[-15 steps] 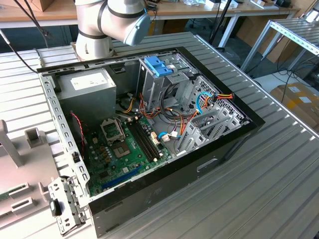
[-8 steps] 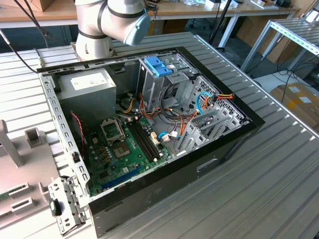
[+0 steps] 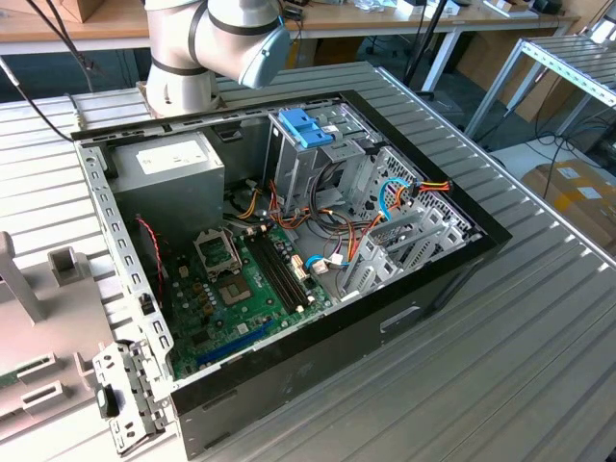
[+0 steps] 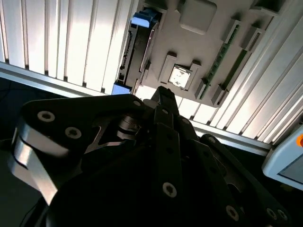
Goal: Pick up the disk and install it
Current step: 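Pick up the disk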
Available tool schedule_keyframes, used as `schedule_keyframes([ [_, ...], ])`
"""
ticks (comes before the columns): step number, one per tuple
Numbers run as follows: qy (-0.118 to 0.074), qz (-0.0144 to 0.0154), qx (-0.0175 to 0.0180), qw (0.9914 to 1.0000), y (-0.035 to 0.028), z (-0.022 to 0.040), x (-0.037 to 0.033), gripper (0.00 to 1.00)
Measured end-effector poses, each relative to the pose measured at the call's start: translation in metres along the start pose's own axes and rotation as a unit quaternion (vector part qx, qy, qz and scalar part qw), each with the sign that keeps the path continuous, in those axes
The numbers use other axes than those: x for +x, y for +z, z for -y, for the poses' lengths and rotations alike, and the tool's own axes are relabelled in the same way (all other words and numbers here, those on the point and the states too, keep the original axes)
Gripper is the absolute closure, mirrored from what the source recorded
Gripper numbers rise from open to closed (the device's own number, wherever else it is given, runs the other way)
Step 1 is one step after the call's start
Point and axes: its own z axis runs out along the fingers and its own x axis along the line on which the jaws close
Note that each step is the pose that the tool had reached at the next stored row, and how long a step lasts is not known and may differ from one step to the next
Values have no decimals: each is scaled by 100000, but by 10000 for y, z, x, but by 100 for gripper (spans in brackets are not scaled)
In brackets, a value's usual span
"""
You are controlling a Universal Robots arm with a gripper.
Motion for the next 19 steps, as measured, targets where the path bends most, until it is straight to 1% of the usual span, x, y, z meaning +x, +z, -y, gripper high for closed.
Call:
schedule_keyframes([
  [2, -1320, -57, -30, 99991, 1, 0, 0, 89],
  [4, -2113, -92, -51, 99978, 1, 0, 0, 89],
  [8, -4126, -183, -100, 99915, 1, 0, 0, 89],
  [9, -4818, -214, -116, 99884, 1, 0, 0, 89],
  [10, -5946, -260, -140, 99823, 2, 0, 0, 89],
  [11, -6687, -296, -162, 99776, 2, 0, 0, 89],
  [12, -7789, -344, -187, 99695, 2, 0, 0, 89],
  [13, -8488, -376, -204, 99638, 2, 0, 0, 89],
  [19, -8567, -382, -209, 99631, 2, 0, 0, 89],
])
